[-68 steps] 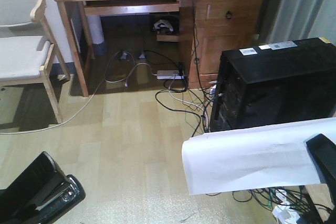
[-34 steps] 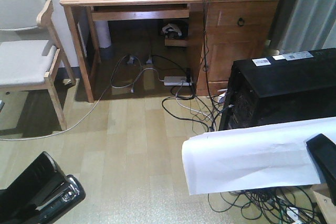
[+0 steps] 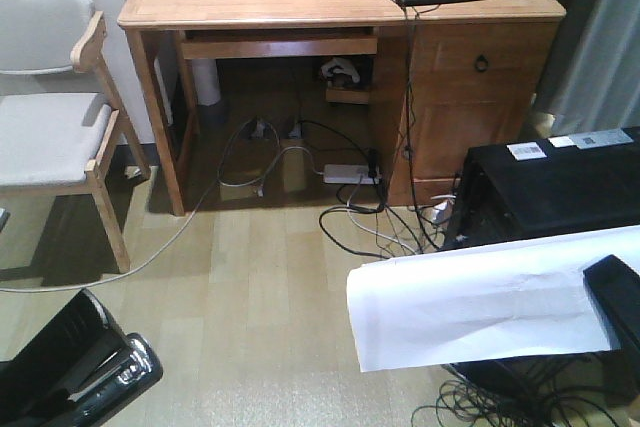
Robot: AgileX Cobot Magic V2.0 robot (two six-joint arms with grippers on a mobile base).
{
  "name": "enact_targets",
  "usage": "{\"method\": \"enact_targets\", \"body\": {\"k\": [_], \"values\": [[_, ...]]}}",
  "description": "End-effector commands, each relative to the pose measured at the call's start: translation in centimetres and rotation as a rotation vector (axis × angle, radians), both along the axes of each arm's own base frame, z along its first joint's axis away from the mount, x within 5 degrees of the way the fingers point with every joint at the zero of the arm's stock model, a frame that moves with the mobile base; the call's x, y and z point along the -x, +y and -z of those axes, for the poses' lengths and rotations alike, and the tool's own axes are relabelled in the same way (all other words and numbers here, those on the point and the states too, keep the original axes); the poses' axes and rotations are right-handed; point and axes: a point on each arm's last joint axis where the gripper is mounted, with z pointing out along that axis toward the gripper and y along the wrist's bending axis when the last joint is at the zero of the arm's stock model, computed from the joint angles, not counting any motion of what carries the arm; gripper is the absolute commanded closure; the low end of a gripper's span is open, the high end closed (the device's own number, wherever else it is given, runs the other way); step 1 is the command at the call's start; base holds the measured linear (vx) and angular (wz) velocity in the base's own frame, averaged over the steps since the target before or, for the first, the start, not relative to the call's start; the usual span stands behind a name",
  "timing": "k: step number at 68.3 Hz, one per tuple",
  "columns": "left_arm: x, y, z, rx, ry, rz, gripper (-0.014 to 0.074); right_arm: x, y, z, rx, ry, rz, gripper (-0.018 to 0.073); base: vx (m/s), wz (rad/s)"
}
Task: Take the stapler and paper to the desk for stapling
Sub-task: 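Drive the base to the wooden desk holding stapler and paper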
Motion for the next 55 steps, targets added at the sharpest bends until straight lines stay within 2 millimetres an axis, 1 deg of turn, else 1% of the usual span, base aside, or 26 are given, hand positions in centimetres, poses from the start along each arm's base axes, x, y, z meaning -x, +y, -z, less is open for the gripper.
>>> {"method": "enact_targets", "body": {"k": [1,55], "values": [[-0.38,-0.03,-1.83,0.1,-0.07,-0.044,0.0603,0.09,0.09,-1.36,-0.027,-0.077,-0.02,0.0564,0.26,0.09],[-0.38,-0.03,-1.83,0.1,-0.07,-0.044,0.0603,0.09,0.09,-1.36,-0.027,-0.077,-0.02,0.0564,0.27,0.14]]}}
